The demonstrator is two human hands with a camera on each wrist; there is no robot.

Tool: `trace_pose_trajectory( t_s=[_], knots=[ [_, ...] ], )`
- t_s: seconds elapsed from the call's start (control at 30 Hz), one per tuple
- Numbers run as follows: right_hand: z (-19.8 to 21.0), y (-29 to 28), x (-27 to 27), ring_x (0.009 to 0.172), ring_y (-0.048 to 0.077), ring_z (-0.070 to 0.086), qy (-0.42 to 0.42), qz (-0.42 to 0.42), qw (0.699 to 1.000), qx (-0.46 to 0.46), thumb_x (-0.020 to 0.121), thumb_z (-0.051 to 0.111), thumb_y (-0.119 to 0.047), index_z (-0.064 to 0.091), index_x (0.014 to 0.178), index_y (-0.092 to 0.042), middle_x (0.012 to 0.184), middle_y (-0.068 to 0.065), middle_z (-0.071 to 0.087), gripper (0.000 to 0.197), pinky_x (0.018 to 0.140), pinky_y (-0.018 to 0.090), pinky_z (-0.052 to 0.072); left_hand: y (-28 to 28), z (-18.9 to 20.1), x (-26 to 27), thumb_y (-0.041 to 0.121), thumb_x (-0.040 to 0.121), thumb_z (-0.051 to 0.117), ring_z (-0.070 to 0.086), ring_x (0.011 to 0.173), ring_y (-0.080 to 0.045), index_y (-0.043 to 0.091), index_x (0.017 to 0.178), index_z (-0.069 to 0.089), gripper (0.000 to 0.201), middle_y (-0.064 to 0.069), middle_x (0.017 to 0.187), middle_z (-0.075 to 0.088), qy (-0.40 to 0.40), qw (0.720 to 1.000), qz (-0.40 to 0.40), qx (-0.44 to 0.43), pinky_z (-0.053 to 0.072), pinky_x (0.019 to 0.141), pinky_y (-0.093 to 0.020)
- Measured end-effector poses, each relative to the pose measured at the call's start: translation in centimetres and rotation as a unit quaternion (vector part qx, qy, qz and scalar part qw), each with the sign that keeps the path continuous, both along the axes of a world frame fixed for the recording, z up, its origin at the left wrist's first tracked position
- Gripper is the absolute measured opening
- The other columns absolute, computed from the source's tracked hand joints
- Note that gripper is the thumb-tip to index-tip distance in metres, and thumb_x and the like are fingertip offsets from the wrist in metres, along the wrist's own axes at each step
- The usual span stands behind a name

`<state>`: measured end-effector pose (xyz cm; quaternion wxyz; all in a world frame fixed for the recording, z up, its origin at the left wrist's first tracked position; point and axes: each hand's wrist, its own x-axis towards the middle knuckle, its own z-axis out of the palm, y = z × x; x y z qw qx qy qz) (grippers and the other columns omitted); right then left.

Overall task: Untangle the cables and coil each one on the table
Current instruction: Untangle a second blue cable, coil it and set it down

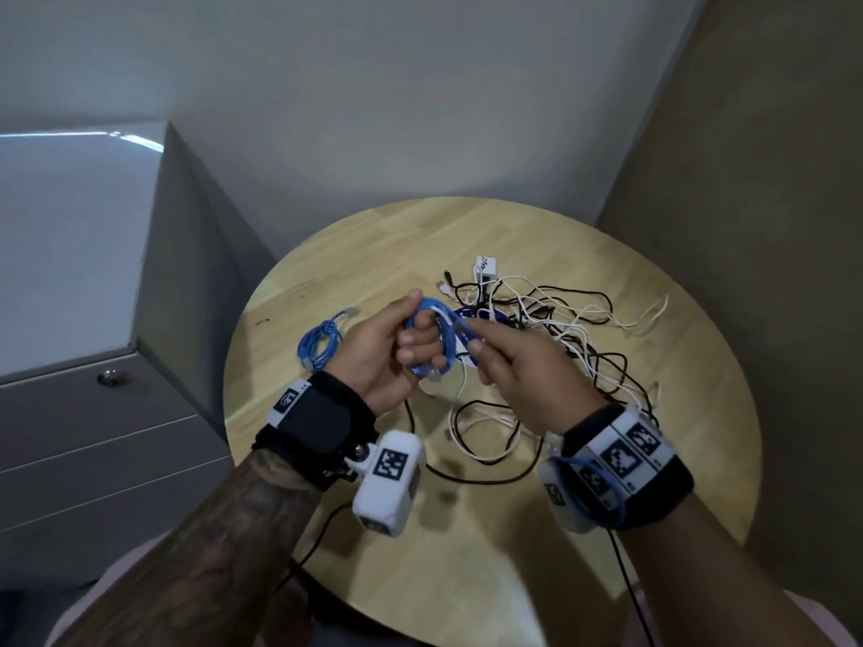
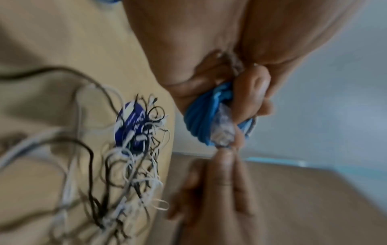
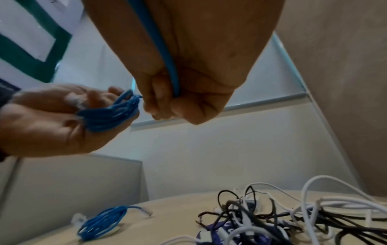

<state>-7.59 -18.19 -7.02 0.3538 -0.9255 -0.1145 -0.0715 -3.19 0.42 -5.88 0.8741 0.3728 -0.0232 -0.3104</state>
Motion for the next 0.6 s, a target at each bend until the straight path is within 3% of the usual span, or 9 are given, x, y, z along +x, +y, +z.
trace_pose_trajectory(
  t_s=[0.13, 0.23, 0.33, 0.43, 0.5, 0.6],
  knots=[
    [-0.9, 1.1, -0.7, 0.069, 0.017, 0.060, 0.056, 0.029, 0.996, -0.070, 0.104, 0.047, -0.028, 0.058, 0.134, -0.032, 0.074, -0.003, 0.065, 0.032, 0.067, 0.033, 0.047, 1.4, -0.3, 1.6, 0.033, 0.102, 0.041, 0.034, 0.038, -0.005, 0.013, 0.065, 0.053, 0.043, 0.009, 0.047, 0.033, 0.073, 0.986, 0.097, -0.117, 0.051, 0.053, -0.022],
    [-1.4, 2.2, -1.4, 0.078, 0.028, 0.062, 0.087, 0.056, 0.989, -0.102, 0.104, 0.047, -0.028, 0.060, 0.131, -0.029, 0.081, 0.006, 0.066, 0.030, 0.072, 0.037, 0.051, 3.3, -0.3, 3.1, 0.030, 0.104, 0.037, 0.042, 0.041, -0.007, 0.009, 0.069, 0.055, 0.045, 0.006, 0.048, 0.038, 0.090, 0.966, 0.193, -0.145, 0.053, 0.063, -0.023],
    [-1.3, 3.3, -1.7, 0.088, 0.028, 0.063, 0.083, 0.074, 0.986, -0.126, 0.105, 0.047, -0.032, 0.061, 0.130, -0.030, 0.090, 0.006, 0.070, 0.029, 0.073, 0.036, 0.046, 4.5, -0.3, 3.7, 0.027, 0.104, 0.039, 0.050, 0.046, -0.011, 0.004, 0.078, 0.056, 0.039, 0.003, 0.053, 0.045, 0.100, 0.952, 0.250, -0.144, 0.048, 0.075, -0.029],
    [-1.3, 3.5, -1.9, 0.091, 0.024, 0.065, 0.086, 0.072, 0.986, -0.122, 0.103, 0.048, -0.034, 0.063, 0.124, -0.031, 0.090, 0.003, 0.072, 0.026, 0.073, 0.033, 0.049, 5.6, -0.4, 4.4, 0.010, 0.097, 0.044, 0.056, 0.060, -0.019, 0.001, 0.091, 0.053, 0.014, -0.006, 0.068, 0.053, 0.071, 0.940, 0.281, -0.179, 0.049, 0.078, -0.036],
    [-1.5, 3.4, -2.1, 0.085, 0.018, 0.065, 0.086, 0.078, 0.988, -0.101, 0.102, 0.052, -0.033, 0.066, 0.120, -0.030, 0.081, -0.004, 0.069, 0.023, 0.073, 0.032, 0.051, 6.2, -0.6, 4.8, 0.003, 0.088, 0.048, 0.055, 0.076, -0.025, 0.003, 0.093, 0.051, 0.006, -0.010, 0.075, 0.056, 0.021, 0.942, 0.297, -0.156, 0.053, 0.079, -0.039],
    [-1.1, 3.8, -2.4, 0.079, 0.016, 0.061, 0.034, 0.107, 0.989, -0.095, 0.100, 0.054, -0.034, 0.069, 0.108, -0.027, 0.073, -0.007, 0.064, 0.018, 0.067, 0.031, 0.047, 5.9, -1.3, 5.1, 0.004, 0.096, 0.044, 0.054, 0.082, -0.025, 0.003, 0.086, 0.055, 0.015, -0.008, 0.077, 0.059, -0.056, 0.945, 0.322, -0.018, 0.055, 0.074, -0.034]
  ],
)
